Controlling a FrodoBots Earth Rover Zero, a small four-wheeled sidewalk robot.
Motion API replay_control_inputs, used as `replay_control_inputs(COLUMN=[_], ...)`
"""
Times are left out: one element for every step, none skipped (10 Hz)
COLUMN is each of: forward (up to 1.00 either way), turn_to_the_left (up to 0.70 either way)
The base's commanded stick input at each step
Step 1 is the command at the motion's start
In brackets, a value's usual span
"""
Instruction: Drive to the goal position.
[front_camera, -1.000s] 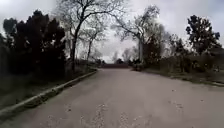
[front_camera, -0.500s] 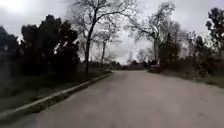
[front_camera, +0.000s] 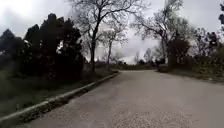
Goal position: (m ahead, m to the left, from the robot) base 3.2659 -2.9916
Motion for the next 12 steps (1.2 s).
replay_control_inputs(forward=[0.7, 0.7, 0.7, 0.7, 0.7, 0.7, 0.7, 0.7, 0.7, 0.7, 0.7, 0.7], turn_to_the_left=[0.0, 0.0, 0.0, 0.0, 0.0, 0.0, 0.0, 0.0, 0.0, 0.0, 0.0, 0.0])
